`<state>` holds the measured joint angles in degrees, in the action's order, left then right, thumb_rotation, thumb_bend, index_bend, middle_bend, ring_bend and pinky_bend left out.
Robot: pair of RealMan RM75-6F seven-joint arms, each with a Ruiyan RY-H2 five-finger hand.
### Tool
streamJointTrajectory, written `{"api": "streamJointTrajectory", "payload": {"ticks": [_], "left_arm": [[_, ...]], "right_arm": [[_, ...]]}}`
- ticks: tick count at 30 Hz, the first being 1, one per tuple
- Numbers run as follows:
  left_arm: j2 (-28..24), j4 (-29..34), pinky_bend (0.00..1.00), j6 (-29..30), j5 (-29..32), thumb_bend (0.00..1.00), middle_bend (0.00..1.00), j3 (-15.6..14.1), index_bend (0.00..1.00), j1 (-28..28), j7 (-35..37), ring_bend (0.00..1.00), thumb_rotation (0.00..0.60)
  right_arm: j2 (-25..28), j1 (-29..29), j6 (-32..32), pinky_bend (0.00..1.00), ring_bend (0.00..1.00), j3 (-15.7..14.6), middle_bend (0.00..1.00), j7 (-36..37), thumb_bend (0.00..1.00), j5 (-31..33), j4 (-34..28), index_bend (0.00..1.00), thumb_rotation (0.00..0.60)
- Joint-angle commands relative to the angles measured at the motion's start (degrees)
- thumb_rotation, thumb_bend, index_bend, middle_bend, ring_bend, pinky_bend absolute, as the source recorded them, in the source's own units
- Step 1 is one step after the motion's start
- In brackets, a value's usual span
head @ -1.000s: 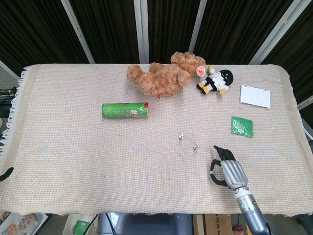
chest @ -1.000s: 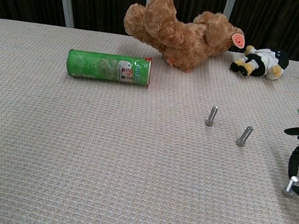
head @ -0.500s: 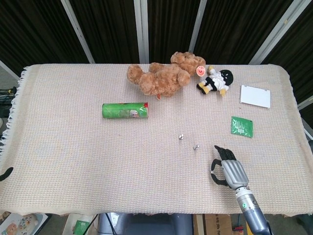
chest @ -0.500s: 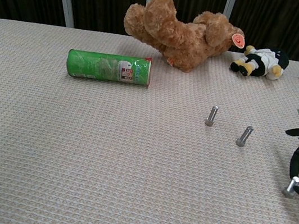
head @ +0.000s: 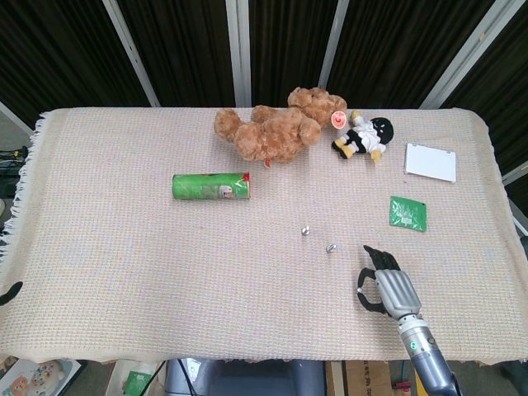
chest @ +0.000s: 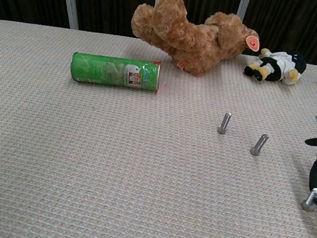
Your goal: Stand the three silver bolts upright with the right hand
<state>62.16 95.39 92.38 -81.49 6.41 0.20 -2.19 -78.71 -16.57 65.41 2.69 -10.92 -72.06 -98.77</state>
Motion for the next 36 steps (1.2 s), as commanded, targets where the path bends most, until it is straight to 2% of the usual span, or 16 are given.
{"api": "streamJointTrajectory", "payload": {"ticks": [1,36], "left_arm": [[0.01,-0.04,0.08,0.00,0.01,0.24,0.06,0.01,0.10,0.00,0.02,0.00,0.600],[0.18,0.12,0.08,0.03,0.04,0.24,0.06,0.03,0.10,-0.01,-0.28,0.00,0.600]], "right_arm": [[0.02,-0.03,0.04,0.00,0.00,0.01,0.00,-0.08,0.38,0.06,-0.03,0.55,0.600],[1.13,-0.18,-0.09,0.00,0.00,-0.65,0.00,-0.91,0.38,0.91,-1.03,0.53,0.600]]}}
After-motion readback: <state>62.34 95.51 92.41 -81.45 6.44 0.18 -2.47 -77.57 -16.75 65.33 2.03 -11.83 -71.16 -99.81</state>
